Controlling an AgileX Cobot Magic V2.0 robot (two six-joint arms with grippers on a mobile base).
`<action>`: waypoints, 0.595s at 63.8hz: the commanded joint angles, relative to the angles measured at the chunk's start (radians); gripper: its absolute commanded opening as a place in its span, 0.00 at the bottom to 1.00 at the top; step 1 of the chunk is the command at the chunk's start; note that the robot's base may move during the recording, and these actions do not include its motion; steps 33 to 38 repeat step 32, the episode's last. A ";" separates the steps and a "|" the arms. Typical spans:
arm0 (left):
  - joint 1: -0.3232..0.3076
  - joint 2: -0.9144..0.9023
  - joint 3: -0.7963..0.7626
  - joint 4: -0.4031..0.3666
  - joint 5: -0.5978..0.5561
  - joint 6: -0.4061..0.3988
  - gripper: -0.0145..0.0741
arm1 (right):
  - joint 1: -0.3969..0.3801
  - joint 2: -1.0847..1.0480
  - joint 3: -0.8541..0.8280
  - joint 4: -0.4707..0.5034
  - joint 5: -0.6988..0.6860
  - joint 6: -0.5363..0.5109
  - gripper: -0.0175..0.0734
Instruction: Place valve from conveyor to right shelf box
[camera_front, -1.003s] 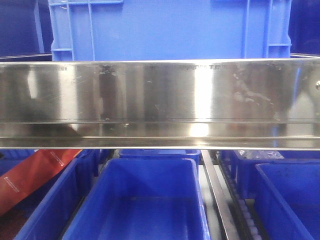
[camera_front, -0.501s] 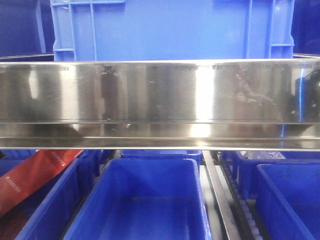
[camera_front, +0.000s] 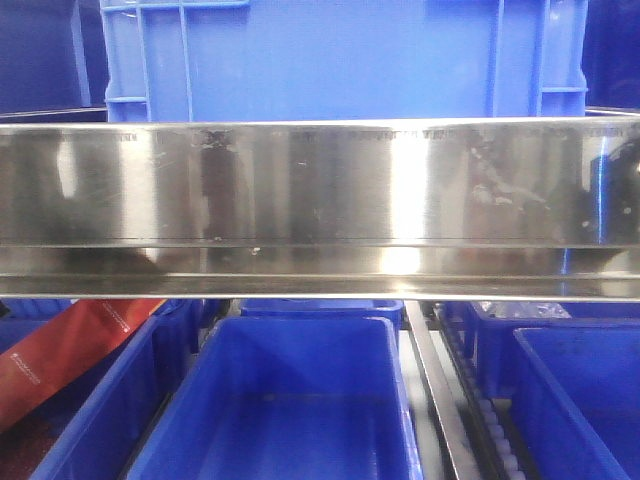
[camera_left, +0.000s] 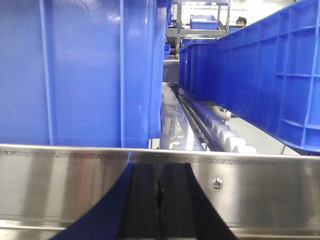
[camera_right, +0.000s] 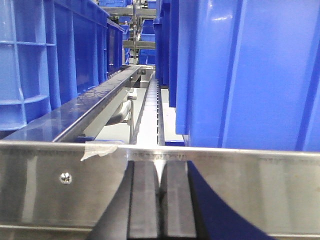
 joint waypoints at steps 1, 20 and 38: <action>0.004 -0.006 -0.003 -0.007 -0.018 0.001 0.04 | 0.001 -0.004 0.002 -0.008 -0.024 -0.005 0.01; 0.004 -0.006 -0.003 -0.007 -0.018 0.001 0.04 | 0.001 -0.004 0.002 -0.008 -0.024 -0.005 0.01; 0.004 -0.006 -0.003 -0.007 -0.018 0.001 0.04 | 0.001 -0.004 0.002 -0.008 -0.024 -0.005 0.01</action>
